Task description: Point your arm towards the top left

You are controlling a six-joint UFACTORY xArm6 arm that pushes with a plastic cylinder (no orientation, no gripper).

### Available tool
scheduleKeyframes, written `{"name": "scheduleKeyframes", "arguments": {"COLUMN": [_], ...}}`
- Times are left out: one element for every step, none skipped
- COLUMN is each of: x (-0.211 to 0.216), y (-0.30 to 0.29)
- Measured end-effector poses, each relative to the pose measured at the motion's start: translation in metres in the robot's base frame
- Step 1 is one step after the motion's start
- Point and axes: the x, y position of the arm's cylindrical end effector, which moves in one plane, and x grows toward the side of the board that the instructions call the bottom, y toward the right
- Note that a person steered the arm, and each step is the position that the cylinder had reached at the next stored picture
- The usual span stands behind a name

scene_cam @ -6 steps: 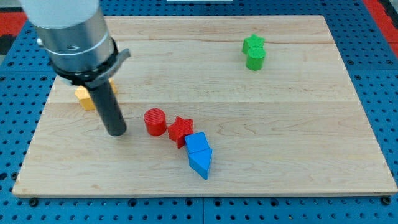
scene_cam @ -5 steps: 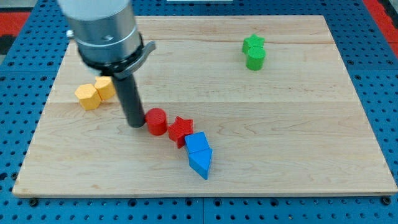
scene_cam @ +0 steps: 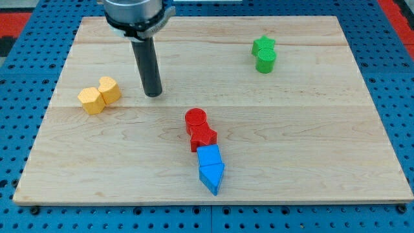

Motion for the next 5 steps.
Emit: {"name": "scheduleKeyframes", "arguments": {"x": [-0.025,-0.051,-0.072,-0.072,-0.051], "y": [0.0,0.0,-0.005,-0.076,-0.154]}}
